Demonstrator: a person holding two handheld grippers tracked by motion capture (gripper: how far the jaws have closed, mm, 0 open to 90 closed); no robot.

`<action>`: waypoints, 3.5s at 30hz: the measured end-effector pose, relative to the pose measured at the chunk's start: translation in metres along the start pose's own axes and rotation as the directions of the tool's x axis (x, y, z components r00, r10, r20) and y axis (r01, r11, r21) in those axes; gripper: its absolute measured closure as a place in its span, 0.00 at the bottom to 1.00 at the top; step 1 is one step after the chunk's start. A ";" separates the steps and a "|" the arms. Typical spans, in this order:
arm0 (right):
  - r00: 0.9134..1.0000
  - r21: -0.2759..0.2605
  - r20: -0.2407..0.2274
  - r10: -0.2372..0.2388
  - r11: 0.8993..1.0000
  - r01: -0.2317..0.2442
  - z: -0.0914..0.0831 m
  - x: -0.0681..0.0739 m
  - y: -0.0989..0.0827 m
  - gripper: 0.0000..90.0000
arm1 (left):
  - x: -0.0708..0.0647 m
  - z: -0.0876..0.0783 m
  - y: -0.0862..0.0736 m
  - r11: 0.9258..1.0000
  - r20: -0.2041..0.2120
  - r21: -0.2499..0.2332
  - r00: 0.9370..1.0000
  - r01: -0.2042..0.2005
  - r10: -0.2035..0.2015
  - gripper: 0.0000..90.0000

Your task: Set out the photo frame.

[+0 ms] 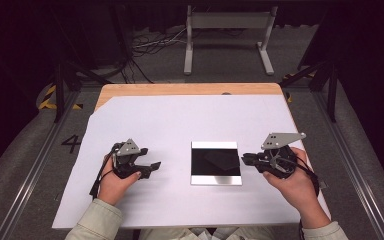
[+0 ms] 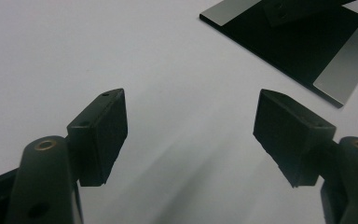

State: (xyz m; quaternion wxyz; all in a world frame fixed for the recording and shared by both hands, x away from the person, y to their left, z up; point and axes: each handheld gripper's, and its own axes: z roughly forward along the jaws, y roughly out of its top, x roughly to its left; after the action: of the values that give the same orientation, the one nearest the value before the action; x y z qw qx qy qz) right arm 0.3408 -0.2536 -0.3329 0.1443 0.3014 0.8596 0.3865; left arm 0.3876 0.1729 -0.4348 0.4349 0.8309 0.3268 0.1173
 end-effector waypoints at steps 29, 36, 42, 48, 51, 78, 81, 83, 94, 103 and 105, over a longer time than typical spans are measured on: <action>0.985 -0.044 0.007 0.173 0.984 -0.172 0.018 -0.045 0.002 0.62 | 0.001 -0.001 -0.002 1.000 -0.006 -0.002 1.000 0.010 -0.011 0.30; 0.950 -0.025 -0.076 0.302 0.952 -0.304 0.026 -0.055 0.000 0.63 | 0.001 -0.001 -0.003 1.000 -0.006 0.001 1.000 0.021 -0.021 0.30; 0.937 0.016 -0.087 0.339 0.941 -0.339 0.034 -0.058 -0.001 0.65 | 0.002 -0.002 -0.003 1.000 -0.007 0.002 1.000 0.025 -0.025 0.30; 0.895 0.076 -0.125 0.428 0.904 -0.421 0.043 -0.061 -0.004 0.67 | 0.002 -0.001 -0.003 1.000 -0.008 0.006 1.000 0.021 -0.021 0.30; 0.864 0.095 -0.150 0.481 0.876 -0.472 0.045 -0.062 -0.005 0.68 | 0.002 -0.001 -0.003 1.000 -0.007 0.007 1.000 0.024 -0.024 0.30; 0.691 0.226 -0.184 0.699 0.714 -0.663 0.069 -0.059 -0.017 0.61 | 0.002 0.000 -0.004 1.000 -0.007 0.007 1.000 0.029 -0.029 0.30; 0.677 0.235 -0.188 0.712 0.702 -0.673 0.072 -0.058 -0.018 0.59 | 0.002 0.000 -0.004 1.000 -0.008 0.007 1.000 0.028 -0.027 0.30; 0.675 0.240 -0.189 0.713 0.700 -0.673 0.073 -0.058 -0.018 0.58 | 0.002 0.000 -0.004 1.000 -0.008 0.008 1.000 0.028 -0.028 0.30; 0.628 0.280 -0.211 0.749 0.662 -0.695 0.082 -0.055 -0.022 0.57 | 0.003 -0.001 -0.004 1.000 -0.012 0.011 1.000 0.026 -0.026 0.30; 0.615 0.294 -0.228 0.754 0.656 -0.695 0.086 -0.053 -0.022 0.61 | 0.003 0.000 -0.004 1.000 -0.015 0.013 1.000 0.026 -0.026 0.30; 0.618 0.291 -0.233 0.751 0.660 -0.692 0.086 -0.052 -0.021 0.64 | 0.003 0.000 -0.004 0.999 -0.014 0.013 0.999 0.030 -0.030 0.30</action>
State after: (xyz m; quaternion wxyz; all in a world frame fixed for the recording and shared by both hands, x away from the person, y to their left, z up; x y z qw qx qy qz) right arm 0.4142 -0.2480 -0.4049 -0.1977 0.5635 0.7060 0.3807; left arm 0.3877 0.1765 -0.4383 0.4287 0.8280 0.3429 0.1142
